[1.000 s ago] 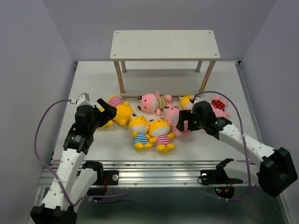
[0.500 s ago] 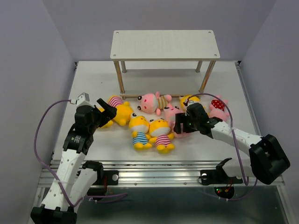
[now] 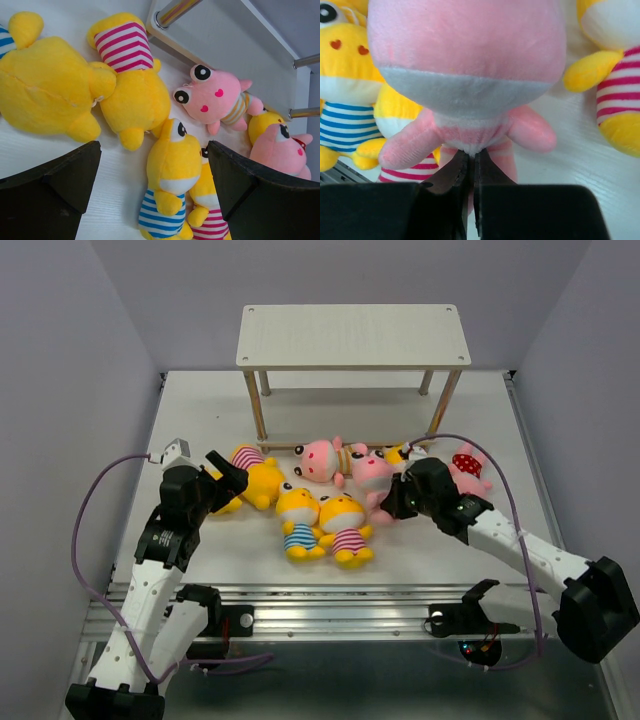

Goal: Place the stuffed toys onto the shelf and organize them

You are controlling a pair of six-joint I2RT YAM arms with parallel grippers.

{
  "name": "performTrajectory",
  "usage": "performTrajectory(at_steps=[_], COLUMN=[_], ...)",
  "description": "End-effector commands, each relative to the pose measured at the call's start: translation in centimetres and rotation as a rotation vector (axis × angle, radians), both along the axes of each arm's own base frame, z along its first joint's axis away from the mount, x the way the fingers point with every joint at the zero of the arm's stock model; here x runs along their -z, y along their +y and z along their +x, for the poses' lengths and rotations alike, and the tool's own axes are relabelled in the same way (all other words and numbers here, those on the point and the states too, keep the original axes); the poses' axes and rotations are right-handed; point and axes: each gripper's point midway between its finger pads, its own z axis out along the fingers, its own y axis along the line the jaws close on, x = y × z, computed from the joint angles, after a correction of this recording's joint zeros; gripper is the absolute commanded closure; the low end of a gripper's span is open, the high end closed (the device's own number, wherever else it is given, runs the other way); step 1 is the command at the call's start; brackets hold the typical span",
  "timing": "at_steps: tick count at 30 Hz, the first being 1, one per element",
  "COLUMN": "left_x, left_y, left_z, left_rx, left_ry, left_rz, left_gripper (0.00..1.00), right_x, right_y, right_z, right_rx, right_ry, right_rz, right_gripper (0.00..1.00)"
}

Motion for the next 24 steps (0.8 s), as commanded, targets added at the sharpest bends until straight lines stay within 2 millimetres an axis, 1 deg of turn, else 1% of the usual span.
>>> performTrajectory(at_steps=[1, 2, 3, 4, 5, 6, 7, 8, 9, 11, 12, 15, 16, 17, 18, 22, 23, 24], left_x=[-0.9, -0.9, -0.8, -0.8, -0.8, -0.7, -0.8, -0.8, -0.8, -0.7, -0.7, -0.7, -0.7, -0.7, -0.7, -0.7, -0.7, -0.6], left_y=[0.3, 0.3, 0.2, 0.2, 0.2, 0.3, 0.3, 0.3, 0.4, 0.4, 0.4, 0.4, 0.5, 0.5, 0.5, 0.5, 0.5, 0.5], left_z=[0.2, 0.2, 0.2, 0.2, 0.2, 0.2, 0.2, 0.2, 0.1, 0.1, 0.1, 0.0, 0.0, 0.0, -0.1, -0.1, -0.1, -0.1], left_rx=[-0.005, -0.003, -0.001, 0.000, 0.000, -0.001, -0.002, -0.004, -0.003, -0.004, -0.005, -0.007, -0.009, -0.011, -0.010, -0.010, -0.009, -0.011], left_ry=[-0.041, -0.041, -0.040, -0.040, -0.040, -0.039, -0.042, -0.041, -0.039, -0.038, -0.038, -0.041, -0.039, -0.039, -0.041, -0.044, -0.042, -0.038], left_rz=[0.013, 0.014, 0.015, 0.017, 0.017, 0.019, 0.019, 0.020, 0.021, 0.022, 0.022, 0.021, 0.023, 0.022, 0.020, 0.020, 0.019, 0.020], left_gripper=[0.01, 0.01, 0.01, 0.01, 0.01, 0.01, 0.01, 0.01, 0.01, 0.01, 0.01, 0.01, 0.01, 0.01, 0.01, 0.01, 0.01, 0.01], right_x=[-6.1, -6.4, -6.9, -7.9, -7.5, -7.6, -8.6, -8.7, -8.2, -8.8, -8.7, -8.8, -9.1, -9.2, -9.8, -9.3, -8.7, -8.6], right_y=[0.5, -0.3, -0.6, -0.9, -1.8, -2.2, -2.3, -2.5, -3.2, -3.3, -3.4, -3.6, -3.6, -3.6, -3.5, -3.3, -3.3, -3.4], right_z=[2.5, 3.5, 4.2, 5.1, 6.3, 7.0, 8.0, 8.7, 9.8, 11.1, 12.0, 13.1, 13.8, 14.0, 14.5, 15.2, 15.4, 15.6], right_rx=[0.014, 0.070, 0.098, 0.126, 0.187, 0.215, 0.239, 0.256, 0.303, 0.332, 0.345, 0.366, 0.371, 0.376, 0.388, 0.396, 0.400, 0.411], right_ry=[-0.186, -0.211, -0.230, -0.262, -0.271, -0.283, -0.312, -0.323, -0.332, -0.372, -0.401, -0.446, -0.493, -0.511, -0.546, -0.556, -0.549, -0.553], right_rz=[0.038, 0.006, -0.008, -0.026, -0.080, -0.106, -0.121, -0.143, -0.198, -0.230, -0.252, -0.278, -0.278, -0.280, -0.270, -0.276, -0.287, -0.298], right_gripper=[0.99, 0.97, 0.96, 0.94, 0.93, 0.93, 0.93, 0.93, 0.93, 0.93, 0.93, 0.91, 0.91, 0.91, 0.91, 0.89, 0.89, 0.89])
